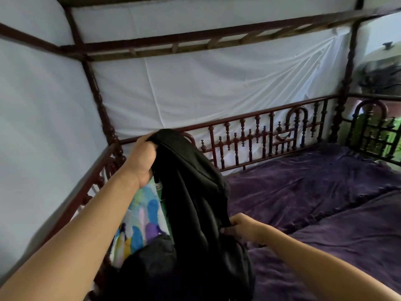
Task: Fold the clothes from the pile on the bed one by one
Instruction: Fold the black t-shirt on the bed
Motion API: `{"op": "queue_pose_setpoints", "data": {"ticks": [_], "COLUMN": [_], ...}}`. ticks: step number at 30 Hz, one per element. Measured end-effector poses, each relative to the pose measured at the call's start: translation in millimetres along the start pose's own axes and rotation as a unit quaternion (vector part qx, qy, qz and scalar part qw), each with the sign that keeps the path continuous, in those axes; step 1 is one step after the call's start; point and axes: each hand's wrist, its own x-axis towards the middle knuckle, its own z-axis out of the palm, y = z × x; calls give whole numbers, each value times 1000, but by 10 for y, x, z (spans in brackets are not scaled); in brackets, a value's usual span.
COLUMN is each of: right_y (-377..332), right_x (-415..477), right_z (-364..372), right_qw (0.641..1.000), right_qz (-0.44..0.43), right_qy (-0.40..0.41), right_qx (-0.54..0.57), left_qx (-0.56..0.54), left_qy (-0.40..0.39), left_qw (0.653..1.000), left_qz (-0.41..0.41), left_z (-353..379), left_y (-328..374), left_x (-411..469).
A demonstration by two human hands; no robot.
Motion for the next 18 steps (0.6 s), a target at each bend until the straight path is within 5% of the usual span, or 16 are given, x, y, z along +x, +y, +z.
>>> {"op": "queue_pose_setpoints", "data": {"ticks": [4, 7, 9, 13, 18], "right_y": [-111, -288, -449, -793, -1099], "right_x": [-10, -114, -228, -444, -658], "right_z": [-126, -438, -614, -704, -703], "right_qw": [984, 953, 950, 965, 974], "right_qz": [-20, -26, -60, -133, -169], "right_qy": [66, 140, 153, 145, 110], "right_qx": [163, 268, 266, 173, 106], "left_qx": [60, 230, 332, 344, 298], "left_qy": [67, 79, 28, -73, -223], "left_qw": [996, 969, 937, 914, 923], "left_qz": [-17, -51, -100, -202, -99], "left_z": [-573, -1012, -1185, -1057, -239], "left_y": [-260, -662, -975, -1552, -2055], "left_x": [15, -89, -198, -415, -493]}}
